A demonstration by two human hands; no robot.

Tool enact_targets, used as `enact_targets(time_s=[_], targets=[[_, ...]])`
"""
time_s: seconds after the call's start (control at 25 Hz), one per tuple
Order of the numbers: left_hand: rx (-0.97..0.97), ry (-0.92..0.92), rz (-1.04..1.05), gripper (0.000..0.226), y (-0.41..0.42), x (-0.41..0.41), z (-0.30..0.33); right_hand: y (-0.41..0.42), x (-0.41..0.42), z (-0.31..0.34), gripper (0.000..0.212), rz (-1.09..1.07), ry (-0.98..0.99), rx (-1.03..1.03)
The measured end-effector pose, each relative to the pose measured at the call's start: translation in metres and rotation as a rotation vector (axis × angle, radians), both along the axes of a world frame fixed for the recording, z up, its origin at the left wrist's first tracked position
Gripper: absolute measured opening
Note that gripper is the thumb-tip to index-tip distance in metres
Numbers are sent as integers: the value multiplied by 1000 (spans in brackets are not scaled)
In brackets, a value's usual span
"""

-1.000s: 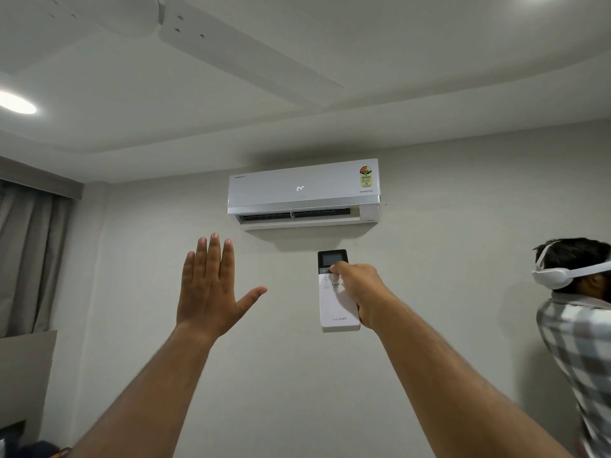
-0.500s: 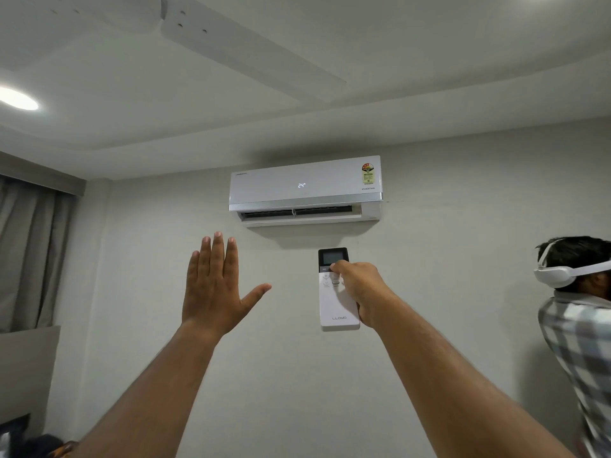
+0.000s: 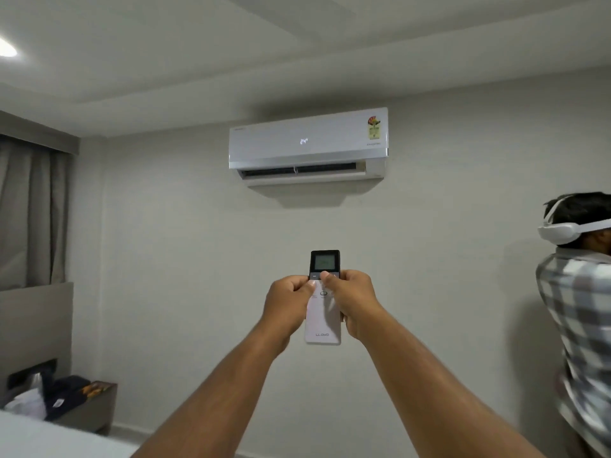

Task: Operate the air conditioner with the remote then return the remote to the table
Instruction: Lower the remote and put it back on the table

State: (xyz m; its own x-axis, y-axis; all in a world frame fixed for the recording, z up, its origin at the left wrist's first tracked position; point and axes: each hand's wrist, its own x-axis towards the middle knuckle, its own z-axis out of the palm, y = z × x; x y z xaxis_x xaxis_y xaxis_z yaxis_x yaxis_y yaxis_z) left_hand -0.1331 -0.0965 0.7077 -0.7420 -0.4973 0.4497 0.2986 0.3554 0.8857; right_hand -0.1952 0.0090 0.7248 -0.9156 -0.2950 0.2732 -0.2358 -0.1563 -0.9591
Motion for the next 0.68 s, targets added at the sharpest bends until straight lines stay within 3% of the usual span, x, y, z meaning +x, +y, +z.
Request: enact_targets(time_s=[0.2,0.44,0.52,0.68], targets=[[221,-126,-17,14,3,-7,-77,-1,-4,-86,32,-167,-77,23],[435,-309,29,20,17,-1,-201,11,8,-224,11,-195,-247,200],[434,-421,40,17,22,6,-249,19,12,-274,1,-194,-321,293],[390,-670,27,18,40,32,-354,39,36,-386,14,-180,-525,465]])
